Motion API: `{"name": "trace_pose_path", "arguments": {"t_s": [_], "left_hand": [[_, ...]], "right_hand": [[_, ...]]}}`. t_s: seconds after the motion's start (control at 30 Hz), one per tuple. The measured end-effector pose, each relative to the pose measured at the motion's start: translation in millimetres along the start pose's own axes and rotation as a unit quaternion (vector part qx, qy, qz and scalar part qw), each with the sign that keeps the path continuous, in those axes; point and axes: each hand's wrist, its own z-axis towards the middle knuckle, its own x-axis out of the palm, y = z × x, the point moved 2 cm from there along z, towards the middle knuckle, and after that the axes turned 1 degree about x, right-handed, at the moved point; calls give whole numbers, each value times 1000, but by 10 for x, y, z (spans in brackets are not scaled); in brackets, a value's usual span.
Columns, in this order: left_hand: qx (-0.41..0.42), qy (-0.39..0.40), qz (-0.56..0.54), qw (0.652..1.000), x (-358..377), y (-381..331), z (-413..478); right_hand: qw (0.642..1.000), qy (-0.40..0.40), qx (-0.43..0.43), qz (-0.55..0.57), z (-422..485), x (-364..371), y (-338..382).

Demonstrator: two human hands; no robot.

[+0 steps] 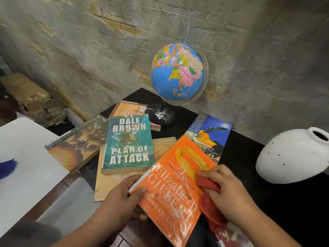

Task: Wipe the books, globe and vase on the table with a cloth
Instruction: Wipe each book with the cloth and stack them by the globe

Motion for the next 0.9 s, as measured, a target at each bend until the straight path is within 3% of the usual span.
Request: {"name": "trace_pose_path", "arguments": {"t_s": [0.07, 0.1, 0.23, 0.3, 0.4, 0.53, 0.67, 0.8, 0.9], "left_hand": [[-1, 2, -6, 1000, 3, -4, 2], [-2, 3, -12, 1000, 6, -8, 2], [6, -2, -38, 999, 23, -28, -21], [14, -14, -56, 998, -1, -11, -24], [9, -23, -76, 997, -36, 25, -10], [5, -20, -75, 997, -27, 31, -9], [4, -26, -69, 997, -23, 51, -5], [4, -23, -63, 998, -30, 51, -16], [1, -16, -65, 998, -9, 43, -22]], "right_hand": [[997, 74, -38, -4, -26, 44, 59], [996, 74, -42, 6, -12, 26, 63], [993, -84, 13, 81, 65, -186, -47], [987, -103, 14, 120, 42, -234, -36], [994, -62, -24, 85, -5, -107, 46], [995, 56, -71, 46, -64, 140, 157], [998, -30, -41, 24, -2, 72, 121], [995, 58, -76, 6, -85, 171, 175], [998, -1, -60, 21, -32, 152, 145]]}}
